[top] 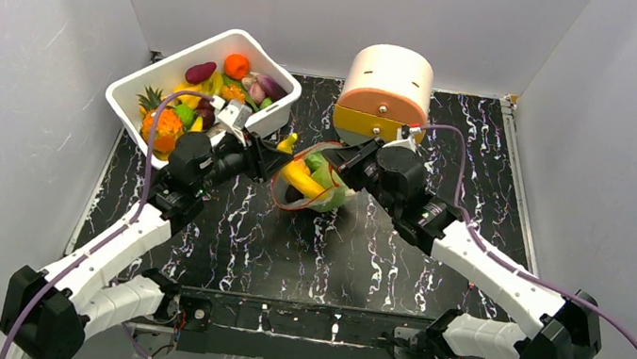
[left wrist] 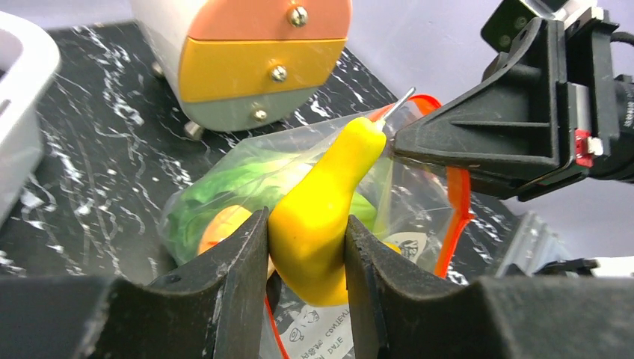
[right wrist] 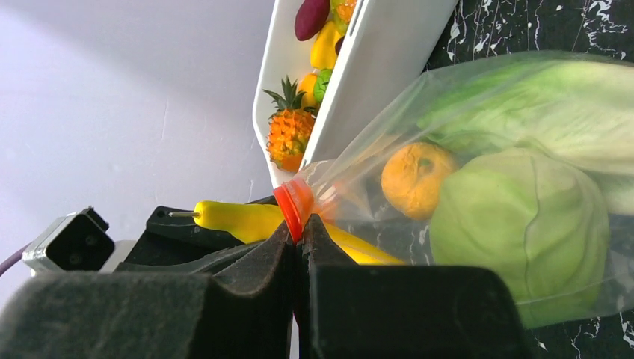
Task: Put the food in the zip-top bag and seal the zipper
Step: Place the fake fruit in the zipper food storage bag.
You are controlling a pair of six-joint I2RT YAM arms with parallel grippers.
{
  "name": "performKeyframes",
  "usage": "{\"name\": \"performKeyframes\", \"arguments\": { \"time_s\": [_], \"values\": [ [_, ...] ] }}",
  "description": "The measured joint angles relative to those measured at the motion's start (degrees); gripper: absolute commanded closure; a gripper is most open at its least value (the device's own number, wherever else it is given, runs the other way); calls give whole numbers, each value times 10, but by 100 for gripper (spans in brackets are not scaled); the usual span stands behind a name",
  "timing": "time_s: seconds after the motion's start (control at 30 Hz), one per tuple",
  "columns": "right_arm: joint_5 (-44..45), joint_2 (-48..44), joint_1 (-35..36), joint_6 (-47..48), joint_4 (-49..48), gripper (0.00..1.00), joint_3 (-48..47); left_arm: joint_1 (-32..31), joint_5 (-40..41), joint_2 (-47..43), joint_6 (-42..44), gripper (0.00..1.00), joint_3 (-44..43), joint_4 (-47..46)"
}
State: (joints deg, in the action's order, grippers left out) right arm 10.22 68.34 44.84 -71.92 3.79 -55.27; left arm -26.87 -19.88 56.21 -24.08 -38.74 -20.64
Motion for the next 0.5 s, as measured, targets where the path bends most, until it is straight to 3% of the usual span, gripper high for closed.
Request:
{"name": "performKeyframes", "arguments": {
  "time_s": [0.33, 0.5],
  "values": [
    [-2, -19, 0, -23, -10, 100, 35, -4, 81, -30, 99, 98, -11, 46],
    [-1, -14, 0, -49, -28, 100, 36, -4, 69, -33, 64, 97, -22, 28]
  ]
}}
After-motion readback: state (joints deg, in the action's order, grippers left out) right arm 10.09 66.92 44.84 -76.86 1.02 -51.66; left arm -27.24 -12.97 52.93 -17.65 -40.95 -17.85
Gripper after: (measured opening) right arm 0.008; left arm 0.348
